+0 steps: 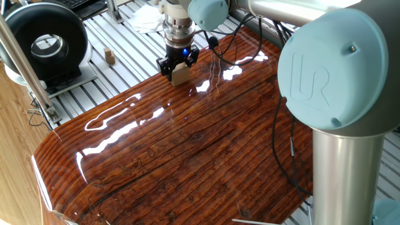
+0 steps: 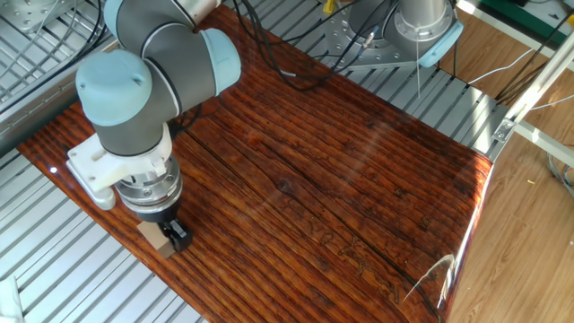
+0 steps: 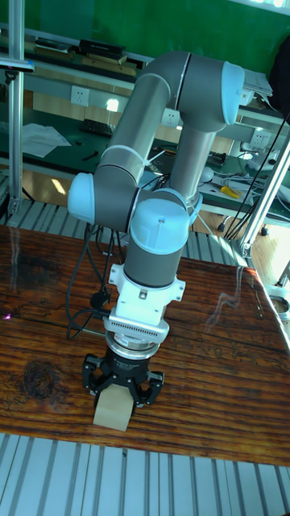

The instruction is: Hold a small block with the gripper and sweep it from left to right on the table

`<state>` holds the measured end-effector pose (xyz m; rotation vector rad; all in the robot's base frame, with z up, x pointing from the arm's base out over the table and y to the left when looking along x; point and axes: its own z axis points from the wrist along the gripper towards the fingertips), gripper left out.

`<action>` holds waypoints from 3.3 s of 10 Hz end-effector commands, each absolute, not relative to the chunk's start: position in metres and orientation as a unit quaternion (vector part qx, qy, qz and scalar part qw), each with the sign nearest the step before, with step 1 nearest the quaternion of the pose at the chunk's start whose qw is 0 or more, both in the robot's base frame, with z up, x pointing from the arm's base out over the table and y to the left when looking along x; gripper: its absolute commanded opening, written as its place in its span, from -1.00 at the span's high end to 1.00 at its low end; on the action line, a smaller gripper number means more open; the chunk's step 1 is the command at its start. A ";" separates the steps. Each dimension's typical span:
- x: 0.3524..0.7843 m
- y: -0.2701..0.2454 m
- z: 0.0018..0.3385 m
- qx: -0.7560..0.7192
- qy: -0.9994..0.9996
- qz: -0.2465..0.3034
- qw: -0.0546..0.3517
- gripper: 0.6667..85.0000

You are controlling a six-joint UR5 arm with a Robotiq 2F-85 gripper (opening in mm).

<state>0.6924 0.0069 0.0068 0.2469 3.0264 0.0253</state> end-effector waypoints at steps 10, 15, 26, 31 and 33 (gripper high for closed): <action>0.695 0.026 0.009 0.096 0.994 0.008 0.051 0.99; 0.696 0.035 0.008 0.101 0.994 0.010 0.051 0.99; 0.696 0.049 0.010 0.108 0.993 0.016 0.050 0.99; 0.698 0.062 0.011 0.118 0.992 0.020 0.051 0.99; 0.699 0.064 0.010 0.118 0.991 0.022 0.052 0.99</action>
